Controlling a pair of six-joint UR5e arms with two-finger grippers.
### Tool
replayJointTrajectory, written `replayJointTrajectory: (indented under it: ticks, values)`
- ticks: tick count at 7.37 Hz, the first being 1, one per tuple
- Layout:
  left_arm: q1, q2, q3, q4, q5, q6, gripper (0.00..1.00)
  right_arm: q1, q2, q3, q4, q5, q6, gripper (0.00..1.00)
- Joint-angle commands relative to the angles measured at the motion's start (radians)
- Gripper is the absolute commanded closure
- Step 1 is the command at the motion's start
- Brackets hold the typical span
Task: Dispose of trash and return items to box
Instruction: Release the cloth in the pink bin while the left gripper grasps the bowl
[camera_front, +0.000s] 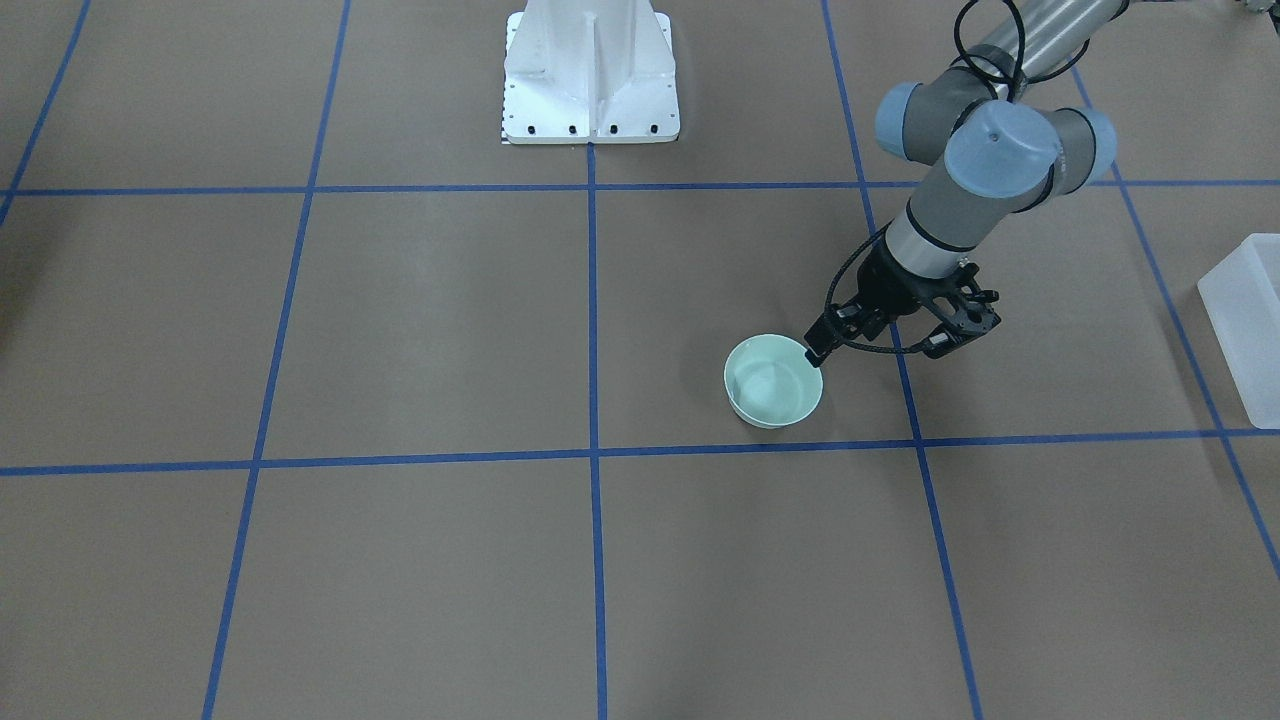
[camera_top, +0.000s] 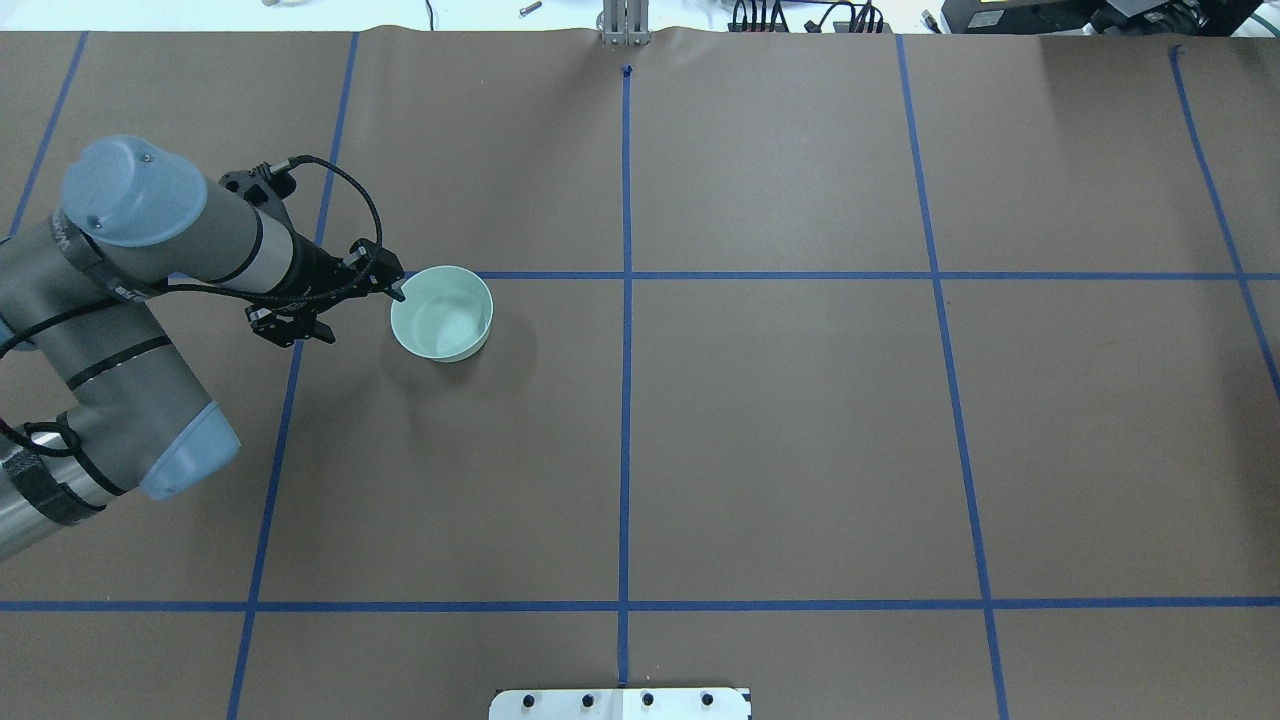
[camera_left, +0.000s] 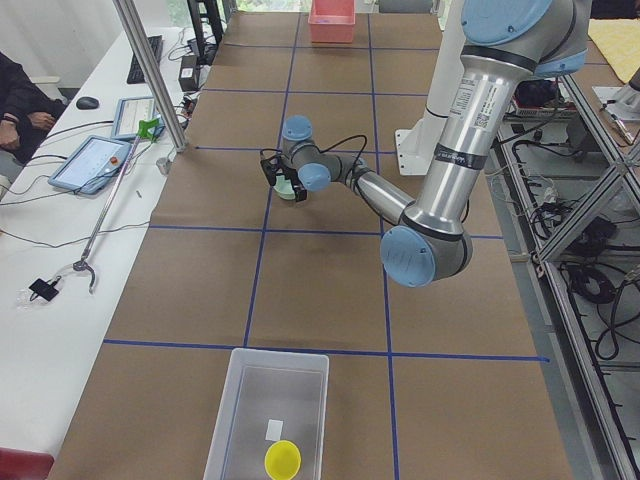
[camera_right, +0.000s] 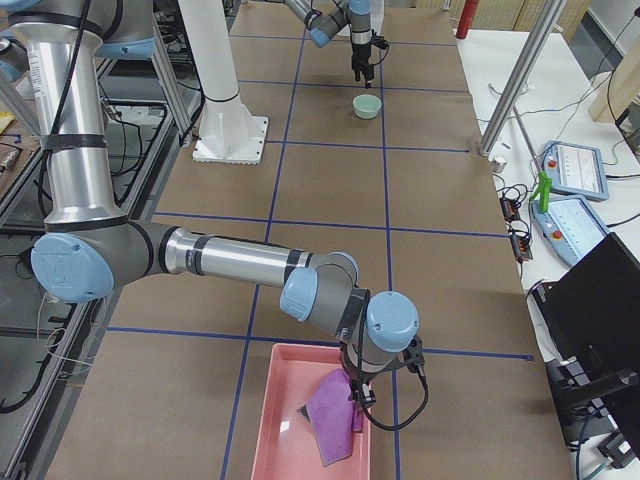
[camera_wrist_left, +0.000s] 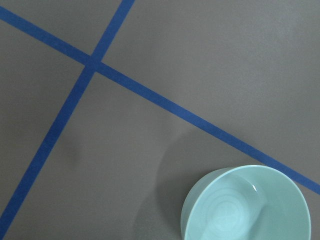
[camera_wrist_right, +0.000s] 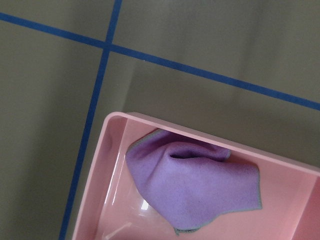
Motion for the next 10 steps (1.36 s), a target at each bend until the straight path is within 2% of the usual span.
replayJointTrajectory:
  ticks: [1,2,3,4,5,8,9,10]
  values:
    - [0.055,-0.026,0.035,-0.004,0.069,-0.007,0.03,0.0,-0.004,0.101,0.0,0.013,0.018,0.0]
    - [0.063,-0.032,0.059,-0.006,0.07,-0.006,0.03,0.002,-0.01,0.13,-0.003,0.018,0.018,0.0]
    - [0.069,-0.035,0.075,-0.012,0.07,-0.007,0.2,0.002,-0.012,0.147,-0.009,0.021,0.018,0.0]
    - [0.069,-0.046,0.073,-0.012,0.064,-0.022,0.84,0.002,-0.015,0.149,-0.008,0.033,0.016,0.0]
    - [0.068,-0.052,0.069,-0.013,0.061,-0.026,1.0,0.003,-0.02,0.15,-0.006,0.047,0.016,0.0]
    - [0.065,-0.052,0.06,-0.013,0.06,-0.093,1.0,0.011,-0.104,0.227,0.001,0.099,0.016,0.0]
    - [0.053,-0.039,0.006,-0.01,0.035,-0.101,1.0,0.012,-0.11,0.254,0.0,0.101,0.018,0.0]
    - [-0.014,-0.008,-0.055,0.006,-0.07,-0.099,1.0,0.012,-0.109,0.267,0.0,0.102,0.018,0.0]
